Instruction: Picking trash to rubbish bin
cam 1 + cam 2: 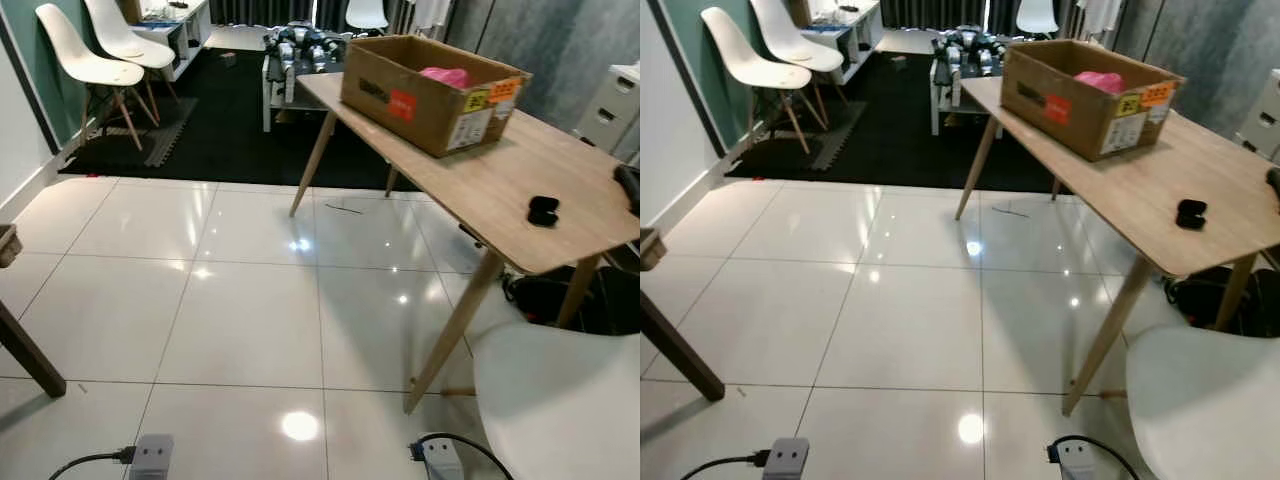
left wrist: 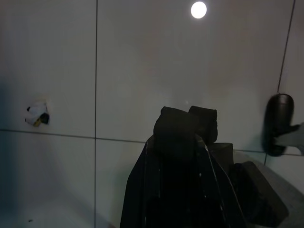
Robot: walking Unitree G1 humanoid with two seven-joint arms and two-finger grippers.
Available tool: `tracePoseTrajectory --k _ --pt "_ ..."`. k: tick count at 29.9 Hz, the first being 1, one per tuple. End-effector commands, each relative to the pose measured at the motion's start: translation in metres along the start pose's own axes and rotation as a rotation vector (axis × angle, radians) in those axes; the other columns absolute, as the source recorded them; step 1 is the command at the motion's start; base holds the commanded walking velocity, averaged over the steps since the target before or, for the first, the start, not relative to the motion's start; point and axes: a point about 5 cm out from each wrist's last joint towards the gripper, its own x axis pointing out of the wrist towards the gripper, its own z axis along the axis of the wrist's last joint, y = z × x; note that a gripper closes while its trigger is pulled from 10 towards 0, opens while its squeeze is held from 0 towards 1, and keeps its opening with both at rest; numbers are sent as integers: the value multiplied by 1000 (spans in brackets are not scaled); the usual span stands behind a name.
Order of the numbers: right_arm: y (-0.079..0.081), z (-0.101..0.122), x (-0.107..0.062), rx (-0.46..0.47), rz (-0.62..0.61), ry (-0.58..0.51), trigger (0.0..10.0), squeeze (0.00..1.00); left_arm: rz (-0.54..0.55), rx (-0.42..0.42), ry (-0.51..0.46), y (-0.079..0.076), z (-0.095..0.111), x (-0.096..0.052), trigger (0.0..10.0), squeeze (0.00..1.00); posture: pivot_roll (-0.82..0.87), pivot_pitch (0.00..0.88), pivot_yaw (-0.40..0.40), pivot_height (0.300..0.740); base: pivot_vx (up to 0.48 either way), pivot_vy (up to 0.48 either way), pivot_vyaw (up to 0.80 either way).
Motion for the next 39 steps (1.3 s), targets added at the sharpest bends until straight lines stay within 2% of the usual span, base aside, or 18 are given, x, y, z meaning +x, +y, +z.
tracePoseTrajectory --k 1,19,27,39 --pt "-5 2 0 0 -10 -9 10000 0 -11 19 -10 -2 5 1 10000 0 79 0 -5 740 356 0 0" --pt "-4 2 0 12 -7 -9 10000 0 -17 23 -2 -3 2 1 10000 0 79 4 -6 740 361 0 0" --pt "-3 3 0 17 -7 -11 10000 0 -17 26 -4 -3 3 1 10000 0 80 4 -4 740 360 0 -747" --pt "-3 5 0 20 -7 -18 10000 0 -16 32 -5 -2 3 1 10000 0 78 1 -5 740 362 0 0"
